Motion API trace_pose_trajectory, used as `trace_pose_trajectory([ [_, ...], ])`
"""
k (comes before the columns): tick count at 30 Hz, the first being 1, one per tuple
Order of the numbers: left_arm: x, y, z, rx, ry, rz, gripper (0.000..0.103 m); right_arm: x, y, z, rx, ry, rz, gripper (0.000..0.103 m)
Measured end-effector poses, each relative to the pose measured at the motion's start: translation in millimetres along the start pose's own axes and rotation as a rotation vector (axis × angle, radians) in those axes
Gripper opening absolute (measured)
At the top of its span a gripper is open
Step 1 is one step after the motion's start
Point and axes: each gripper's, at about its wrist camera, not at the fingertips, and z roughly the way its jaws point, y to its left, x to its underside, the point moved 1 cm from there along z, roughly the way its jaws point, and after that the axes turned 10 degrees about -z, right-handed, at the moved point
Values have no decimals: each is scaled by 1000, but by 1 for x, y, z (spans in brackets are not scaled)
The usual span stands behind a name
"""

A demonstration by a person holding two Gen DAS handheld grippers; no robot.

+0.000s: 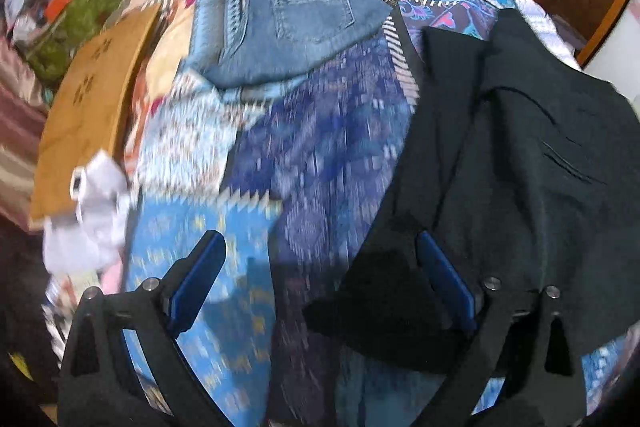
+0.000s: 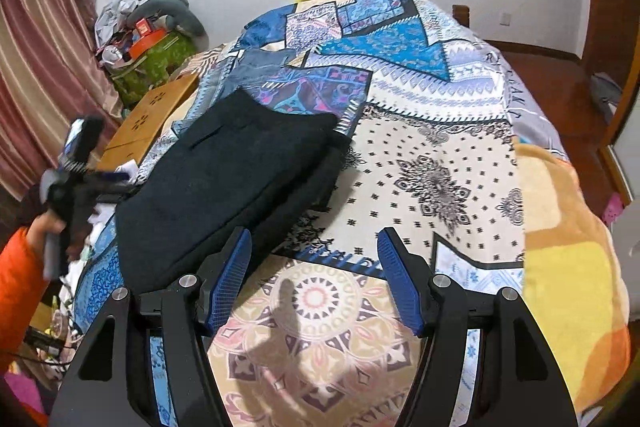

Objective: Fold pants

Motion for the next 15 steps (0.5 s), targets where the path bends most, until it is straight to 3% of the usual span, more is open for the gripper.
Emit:
trace_pose_trajectory([
  [3,16,1,-11,17,-7,-20,98,-2,0,-1,-5,-3,0,62],
  [7,21,-11,-31,-9,-64,27,97,-6,2,-1,-13,-10,-5,62],
  [15,-22,-44,-64,130,-161,56,97,-27,3,16,-35,-17,-29,62],
])
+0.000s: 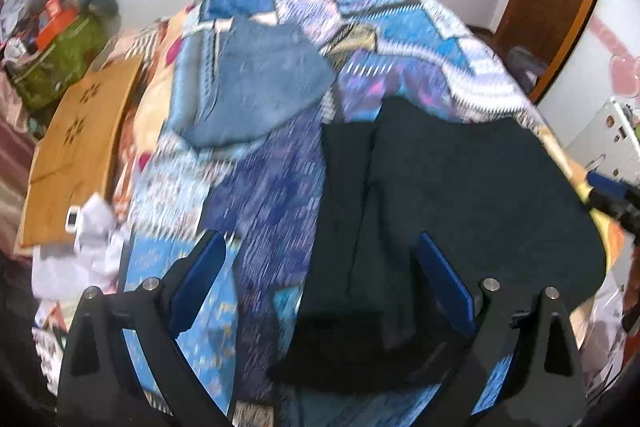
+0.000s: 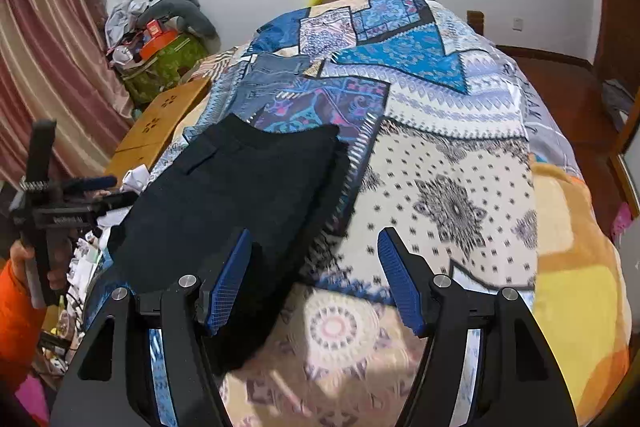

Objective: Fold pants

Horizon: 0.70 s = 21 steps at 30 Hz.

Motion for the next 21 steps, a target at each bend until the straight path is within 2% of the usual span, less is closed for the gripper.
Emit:
trace_pose_trajectory([
  [2,-14,-8,10,17,6,12,97,-8,-1,9,4,-12,-4,62],
  [5,-33,-20,36,34,66,21,97,-17,-4,23,-5,-12,0,62],
  [8,-45,-32,63,79,129,39,97,-25,-9,43,-10,19,-4,62],
  [10,-50,-39,79,101,164,59,95,-27,-14,59,-22,55,5,58],
  [12,-51,-44,92,146,204,65,79,-26,-18,72,-60,86,23,43],
  [13,-50,-44,96,174,217,57,75,-25,-20,76,-81,93,34,42],
  [14,-50,-44,97,204,220,50,66,-24,-21,78,-84,93,41,41],
  [15,-49,-46,96,230,216,51,52,-24,-21,77,-87,85,40,39],
  [16,-47,-48,92,252,211,60,49,-24,-21,76,-89,76,36,38],
  [18,-43,-54,83,237,172,101,39,-24,-19,71,-94,62,28,33],
  [21,-40,-58,73,217,135,150,34,-28,-11,65,-80,33,-15,24],
])
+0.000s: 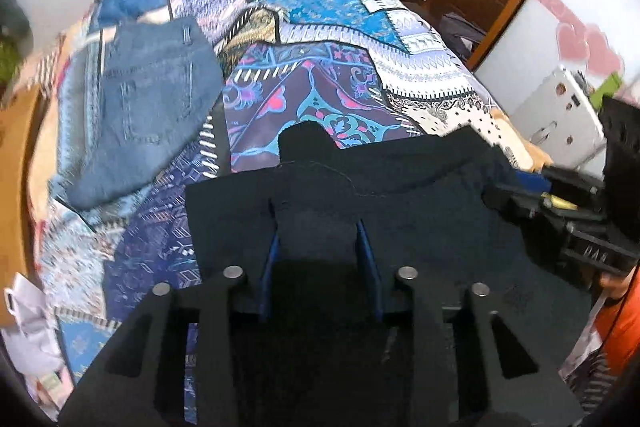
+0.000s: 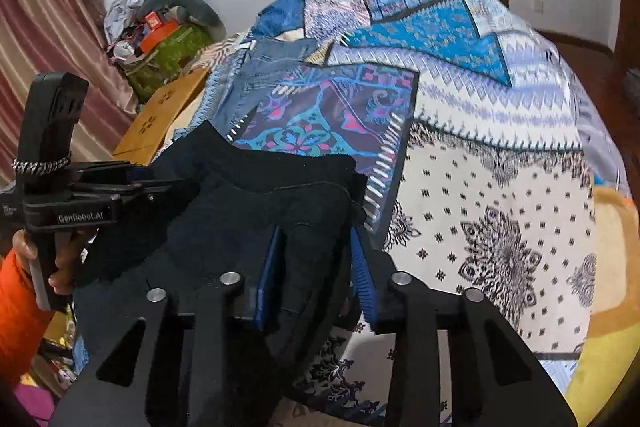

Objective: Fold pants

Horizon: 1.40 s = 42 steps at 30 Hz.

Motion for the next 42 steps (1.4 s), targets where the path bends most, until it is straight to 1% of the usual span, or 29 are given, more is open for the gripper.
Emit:
trace_pose_trajectory([
  [4,1,-3,-22,-7,-73,7,28,-15,13,-13,16,-58,-65,19],
  [8,-5,-4,-49,-49,-180,14,28,-34,23,-20,27,-106,-109,17],
  [9,-9,-2,-50,-58,-190,12,28,-38,23,-18,33,-109,-117,17],
  [12,-17,6,-38,-86,-165,3,29,-46,18,1,39,-76,-120,17],
  [14,-20,14,-16,-114,-115,-4,32,-46,12,24,44,-12,-109,17],
  [16,-18,18,2,-147,-79,-4,38,-42,8,40,61,52,-102,19],
  [17,-16,21,9,-160,-66,-7,41,-40,7,46,76,76,-104,22],
  [18,-16,22,10,-163,-70,-17,46,-38,7,48,88,85,-108,25],
  [21,-19,27,0,-150,-86,-35,52,-39,7,40,98,87,-113,27],
  [24,-23,29,-19,-139,-112,-49,54,-42,10,24,108,82,-119,27],
  [26,-24,29,-39,-150,-156,-49,54,-46,15,11,111,53,-131,27],
  [27,-24,28,-47,-144,-173,-45,54,-48,19,4,100,36,-135,30],
  [28,-22,28,-58,-119,-190,-38,54,-49,24,-3,87,17,-138,32],
  [29,-20,27,-65,-97,-200,-31,54,-51,31,-12,74,-11,-148,37],
  [30,-16,25,-73,-88,-210,-24,54,-52,36,-15,71,-26,-155,46],
  [31,-13,25,-77,-87,-214,-21,54,-53,42,-20,69,-42,-165,49],
  [33,-2,23,-79,-73,-199,-15,54,-51,56,-24,46,-52,-189,51],
  [35,13,22,-72,-68,-160,-8,54,-45,66,-20,15,-27,-199,51],
  [37,28,23,-60,-87,-116,-4,54,-32,75,-11,-15,22,-207,51],
  [39,44,27,-46,-117,-61,-13,54,-17,78,5,-29,103,-217,51],
  [41,61,33,-39,-129,-32,0,55,-1,78,20,-2,156,-246,51],
  [42,68,35,-40,-131,-37,4,56,4,76,21,6,156,-247,51],
])
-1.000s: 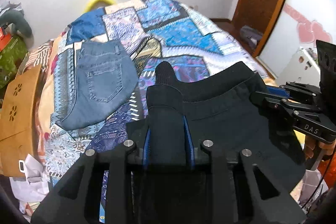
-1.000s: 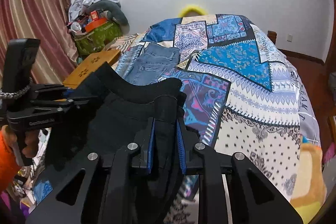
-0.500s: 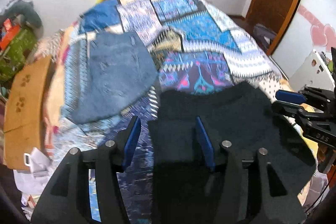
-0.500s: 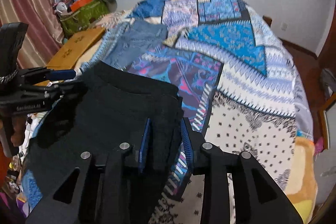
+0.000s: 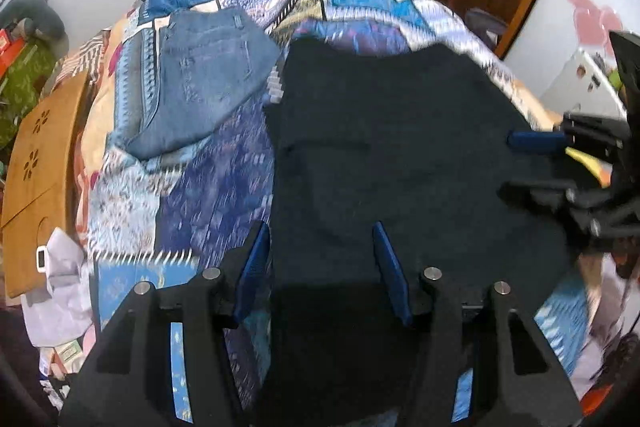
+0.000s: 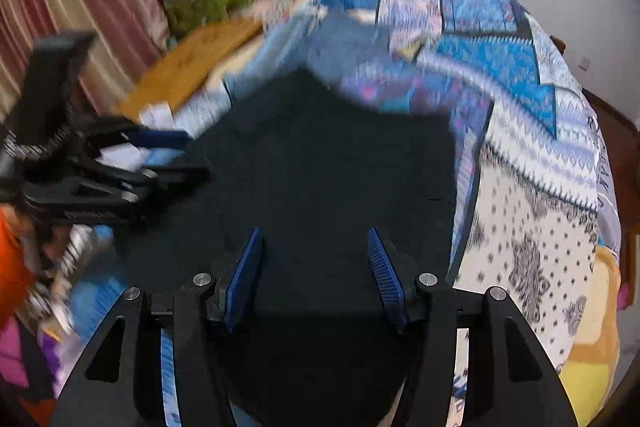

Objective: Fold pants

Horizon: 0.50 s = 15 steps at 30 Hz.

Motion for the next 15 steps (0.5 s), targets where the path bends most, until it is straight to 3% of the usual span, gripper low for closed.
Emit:
trace_pose_trajectory([
  [5,21,9,-17,-20,-43,-8,58,12,-8,-13,3,-34,80,51],
  [8,31,19,-22,-77,-63,-26,58,21,-9,-21,5,-51,110,51],
  [11,41,34,-23,-38,-49,-82,58,27,-8,-32,6,-71,124,51],
  [15,51,43,-24,-78,-49,-110,58,34,-9,-45,40,-87,133,52],
])
